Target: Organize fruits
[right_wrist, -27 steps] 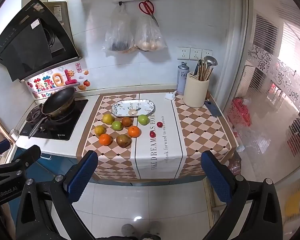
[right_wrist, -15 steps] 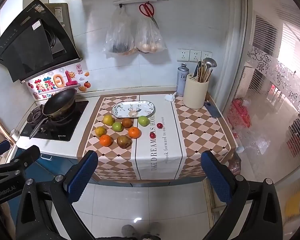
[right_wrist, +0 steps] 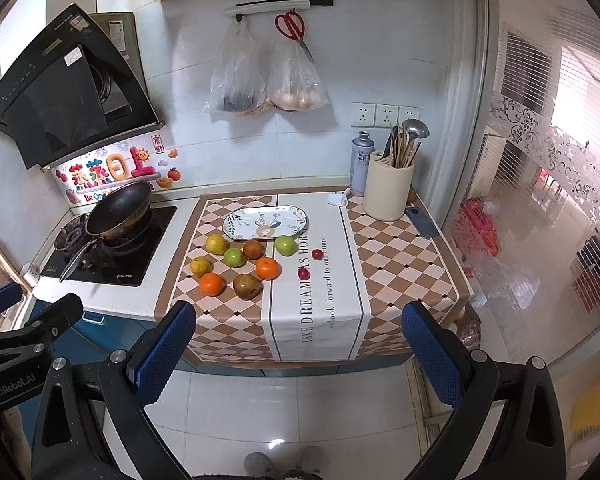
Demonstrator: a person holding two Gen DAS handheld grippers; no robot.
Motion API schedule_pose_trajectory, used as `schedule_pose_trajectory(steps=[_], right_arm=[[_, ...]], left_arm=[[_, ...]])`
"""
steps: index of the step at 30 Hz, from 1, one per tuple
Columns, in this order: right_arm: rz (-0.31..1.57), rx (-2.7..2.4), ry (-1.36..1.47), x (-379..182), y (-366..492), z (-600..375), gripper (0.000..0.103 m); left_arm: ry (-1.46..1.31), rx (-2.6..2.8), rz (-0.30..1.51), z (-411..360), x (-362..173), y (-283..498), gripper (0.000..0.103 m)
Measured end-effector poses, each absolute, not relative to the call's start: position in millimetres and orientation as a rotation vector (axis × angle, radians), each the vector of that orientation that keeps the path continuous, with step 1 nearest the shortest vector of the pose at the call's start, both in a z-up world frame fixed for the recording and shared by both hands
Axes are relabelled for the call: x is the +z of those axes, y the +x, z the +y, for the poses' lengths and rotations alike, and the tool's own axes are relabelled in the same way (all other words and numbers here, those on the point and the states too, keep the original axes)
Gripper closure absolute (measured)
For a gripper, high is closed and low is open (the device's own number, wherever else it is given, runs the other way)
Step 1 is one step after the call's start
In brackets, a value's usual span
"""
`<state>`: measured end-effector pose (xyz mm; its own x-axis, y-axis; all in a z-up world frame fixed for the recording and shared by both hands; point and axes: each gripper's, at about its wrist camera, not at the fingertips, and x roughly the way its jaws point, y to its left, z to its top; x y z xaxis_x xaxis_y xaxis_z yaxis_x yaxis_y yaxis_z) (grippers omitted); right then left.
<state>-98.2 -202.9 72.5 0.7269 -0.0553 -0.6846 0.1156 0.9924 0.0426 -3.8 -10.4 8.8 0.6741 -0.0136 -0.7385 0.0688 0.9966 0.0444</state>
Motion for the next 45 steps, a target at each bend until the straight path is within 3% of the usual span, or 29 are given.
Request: schedule_pose_trajectory(steps=[45], right_arm=[[0.74,-0.091,0.093,75.4,-106.0,-204.2,0.0]], left_arm=[[0.064,-0.054,0.805,-15.3,22.1,-11.3,0.0]])
